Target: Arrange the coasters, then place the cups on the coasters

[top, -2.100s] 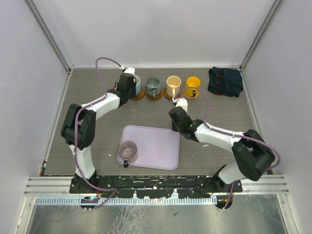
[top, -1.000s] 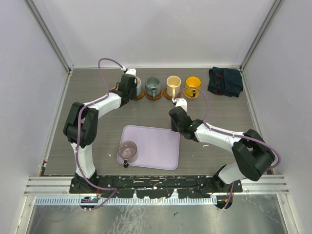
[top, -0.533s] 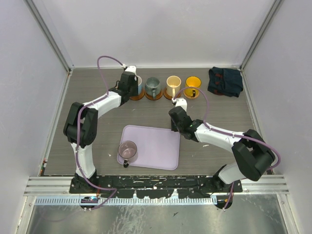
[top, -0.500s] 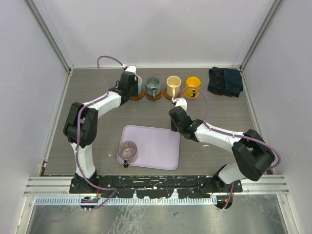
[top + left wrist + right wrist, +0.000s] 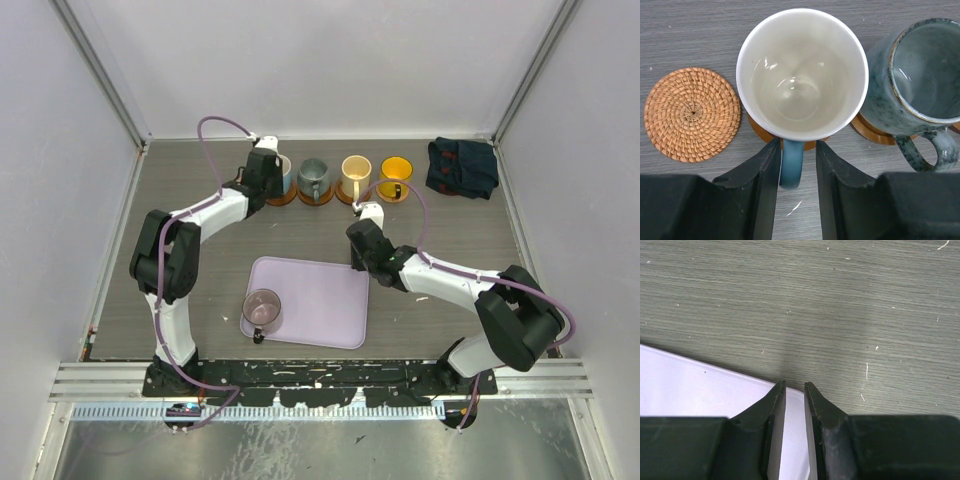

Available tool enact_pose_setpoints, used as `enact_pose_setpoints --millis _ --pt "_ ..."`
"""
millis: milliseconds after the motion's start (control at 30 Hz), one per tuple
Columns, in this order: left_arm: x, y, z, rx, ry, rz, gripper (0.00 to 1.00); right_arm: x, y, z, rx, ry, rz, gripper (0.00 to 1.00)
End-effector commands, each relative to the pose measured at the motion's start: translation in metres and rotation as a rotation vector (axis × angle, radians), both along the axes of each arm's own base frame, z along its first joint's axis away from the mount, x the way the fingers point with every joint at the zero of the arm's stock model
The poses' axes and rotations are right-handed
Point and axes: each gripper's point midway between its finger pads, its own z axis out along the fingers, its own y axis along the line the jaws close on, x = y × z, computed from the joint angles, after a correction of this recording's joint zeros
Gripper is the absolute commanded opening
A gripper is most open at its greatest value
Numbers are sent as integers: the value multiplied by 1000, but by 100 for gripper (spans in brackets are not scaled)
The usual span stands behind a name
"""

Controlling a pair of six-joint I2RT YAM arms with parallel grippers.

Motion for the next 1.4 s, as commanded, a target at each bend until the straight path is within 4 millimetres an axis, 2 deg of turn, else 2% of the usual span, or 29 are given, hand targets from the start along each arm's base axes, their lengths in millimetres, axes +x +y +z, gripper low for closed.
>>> enact_pose_setpoints --millis 0,700,933,1000,1067,1233,1367 --pt "5 -4 38 -66 -96 6 35 5 10 13 59 -43 -4 27" --pt "-3 -14 35 -101 -84 -4 35 -1 9 10 59 -34 -5 27" --pt "-6 -10 33 -89 -82 11 36 -3 8 12 64 -35 -4 27" --pt "-7 -6 32 -78 -78 24 39 -5 7 11 60 -33 -3 26" --pt "-9 -2 31 -68 -75 40 47 -7 6 11 58 -31 -3 27" --pt "-16 4 31 -60 -79 54 57 -15 0 11 59 -23 -10 27" --pt "-24 8 39 -69 -102 57 69 -26 -5 8 63 -8 -13 27"
